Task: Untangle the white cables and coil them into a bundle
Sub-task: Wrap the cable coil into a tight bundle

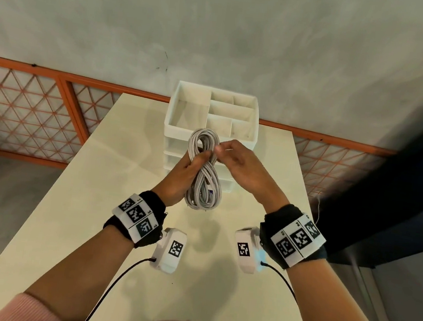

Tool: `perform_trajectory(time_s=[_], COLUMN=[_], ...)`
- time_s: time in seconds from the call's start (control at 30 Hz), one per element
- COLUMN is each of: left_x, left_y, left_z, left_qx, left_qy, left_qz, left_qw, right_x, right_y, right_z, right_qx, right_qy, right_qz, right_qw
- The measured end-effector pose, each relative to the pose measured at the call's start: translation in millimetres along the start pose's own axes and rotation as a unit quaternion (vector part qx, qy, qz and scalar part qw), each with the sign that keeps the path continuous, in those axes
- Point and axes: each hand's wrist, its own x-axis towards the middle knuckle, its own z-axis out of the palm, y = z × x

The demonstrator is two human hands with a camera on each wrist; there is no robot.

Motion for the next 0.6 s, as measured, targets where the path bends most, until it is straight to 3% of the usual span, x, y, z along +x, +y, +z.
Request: perform_trajectory(time_s=[0.07,0.2,0.33,0.5,0.6], left_x=[1.4,5.1,2.3,-0.2,-1.2], left_y=[2.8,10.3,11.8,8.2,6.3], left_z=[3.0,0.1,-9.1,-14.2,-13.7], left_qx=[-0.086,-0.130,-0.111,-0.049,-0.049], left_qy=[-0.009,-0.008,-0.056,-0.088,-0.097], left_qz=[-0.010,-0.045,-0.079,-0.066,-0.050], left_qw=[0.996,0.990,0.989,0.993,0.993], right_x=[-5.8,-3.7,-5.6,-0.1,0.6], right_y=[1.9,15.8,17.0,21.2,19.8], right_z=[6.0,20.3,11.8,10.6,9.0], right_qx=[0.067,0.168,0.115,0.028,0.056], right_qy=[-0.073,-0.140,-0.180,-0.212,-0.231], right_qz=[0.048,0.026,0.040,0.077,0.068], right_qw=[0.994,0.975,0.976,0.974,0.969])
